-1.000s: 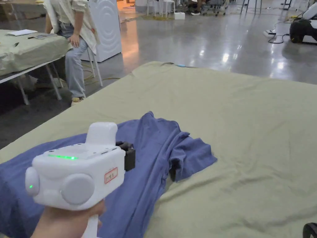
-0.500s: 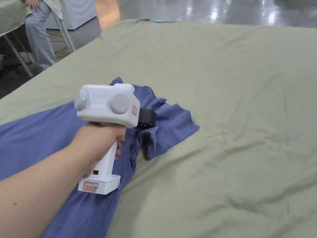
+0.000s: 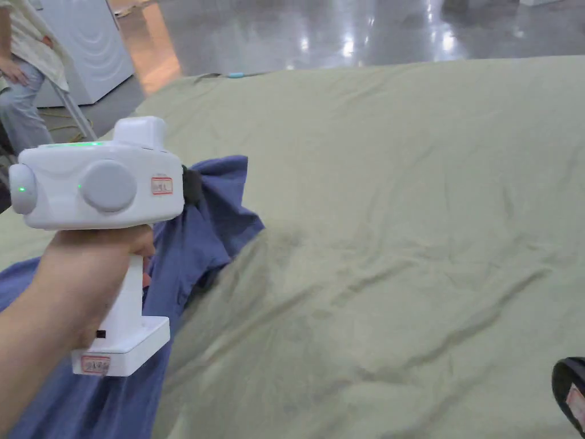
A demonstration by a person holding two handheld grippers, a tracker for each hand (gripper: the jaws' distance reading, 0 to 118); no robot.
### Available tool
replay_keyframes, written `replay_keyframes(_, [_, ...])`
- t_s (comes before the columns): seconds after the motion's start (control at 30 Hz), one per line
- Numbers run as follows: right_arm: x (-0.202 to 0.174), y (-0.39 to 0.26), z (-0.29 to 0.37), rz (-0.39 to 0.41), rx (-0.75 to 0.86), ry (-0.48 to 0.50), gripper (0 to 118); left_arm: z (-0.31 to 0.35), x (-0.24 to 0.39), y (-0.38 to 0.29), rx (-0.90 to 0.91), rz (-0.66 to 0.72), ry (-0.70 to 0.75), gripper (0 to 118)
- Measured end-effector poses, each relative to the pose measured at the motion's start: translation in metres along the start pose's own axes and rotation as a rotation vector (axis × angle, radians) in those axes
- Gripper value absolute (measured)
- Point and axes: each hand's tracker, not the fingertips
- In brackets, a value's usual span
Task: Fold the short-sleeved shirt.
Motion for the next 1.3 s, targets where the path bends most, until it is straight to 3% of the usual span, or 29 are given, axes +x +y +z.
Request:
replay_keyframes(0.2, [0.015, 0.02, 0.04, -0.03, 0.092, -0.057, 6, 0.085, 0.084, 0.073, 0.186, 0.013, -0.26, 5])
replay_keyframes(0.43, [0.043, 0.046, 0.115, -0.044, 0.21, -0.178, 6, 0.134, 0.274, 0.1, 0.187, -0.111, -0.618, 5])
replay_keyframes(0.6, [0.071, 0.034, 0.173, -0.022, 0.19, -0.326, 6, 0.109, 0.412, 0.042, -0.07, -0.148, -0.782, 5])
replay_keyframes(0.73, [0.097, 0.012, 0.202, -0.076, 0.162, -0.416, 6, 0.07, 0.502, -0.04, -0.235, -0.29, -0.755, 5])
replay_keyframes(0.83, [0.113, -0.001, 0.21, -0.09, 0.134, -0.456, 6, 0.043, 0.531, -0.092, -0.344, -0.32, -0.735, 5])
replay_keyframes(0.93, [0.124, -0.01, 0.213, -0.108, 0.126, -0.467, 6, 0.031, 0.53, -0.116, -0.342, -0.294, -0.719, 7])
replay_keyframes(0.97, [0.126, -0.012, 0.213, -0.112, 0.123, -0.468, 6, 0.029, 0.525, -0.118, -0.334, -0.279, -0.718, 16])
replay_keyframes(1.0, [0.128, -0.014, 0.212, -0.115, 0.119, -0.47, 6, 0.031, 0.52, -0.118, -0.329, -0.262, -0.723, 44])
replay_keyframes(1.03, [0.129, -0.014, 0.21, -0.117, 0.113, -0.472, 6, 0.031, 0.512, -0.115, -0.328, -0.227, -0.729, 59])
replay_keyframes(1.07, [0.129, -0.014, 0.208, -0.119, 0.111, -0.473, 6, 0.033, 0.504, -0.112, -0.324, -0.195, -0.745, 59])
replay_keyframes(1.1, [0.129, -0.014, 0.208, -0.121, 0.112, -0.473, 6, 0.035, 0.494, -0.108, -0.334, -0.193, -0.749, 107])
replay_keyframes(1.13, [0.128, -0.012, 0.207, -0.122, 0.117, -0.469, 6, 0.05, 0.475, -0.103, -0.349, -0.164, -0.784, 118])
replay_keyframes(1.23, [0.125, -0.009, 0.202, -0.108, 0.131, -0.464, 6, 0.086, 0.417, -0.075, -0.181, -0.175, -0.795, 118])
replay_keyframes(1.3, [0.122, -0.009, 0.197, -0.095, 0.14, -0.45, 6, 0.113, 0.365, -0.081, -0.102, -0.182, -0.718, 118])
